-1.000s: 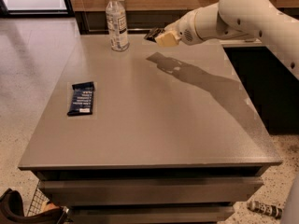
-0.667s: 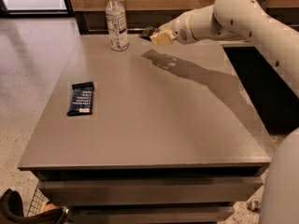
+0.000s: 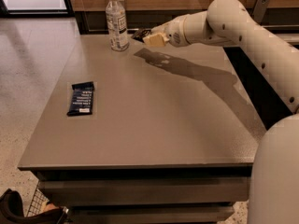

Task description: Move rxbar chocolate near blue plastic bottle

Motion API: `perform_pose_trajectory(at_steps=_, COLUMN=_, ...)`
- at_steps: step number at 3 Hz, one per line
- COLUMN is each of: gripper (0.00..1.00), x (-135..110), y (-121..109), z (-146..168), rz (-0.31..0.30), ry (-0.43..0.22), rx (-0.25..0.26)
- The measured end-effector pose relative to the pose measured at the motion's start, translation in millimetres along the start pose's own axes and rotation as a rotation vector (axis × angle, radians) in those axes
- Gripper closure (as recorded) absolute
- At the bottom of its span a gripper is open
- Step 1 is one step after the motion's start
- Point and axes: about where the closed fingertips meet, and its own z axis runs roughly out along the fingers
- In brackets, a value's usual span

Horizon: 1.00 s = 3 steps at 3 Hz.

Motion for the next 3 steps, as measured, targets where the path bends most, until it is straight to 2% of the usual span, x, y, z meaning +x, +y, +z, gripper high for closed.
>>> perform_pose_trajectory(at_steps=2, gripper=0.05, x=0.5, y=4.2, z=6.5, rz=0.001, ry=0.001, rx=-0.011)
perform_pose_trajectory(at_steps=3, gripper=0.00, x=0.6, y=5.3, z=8.3, rz=0.001, ry=0.001, rx=-0.014)
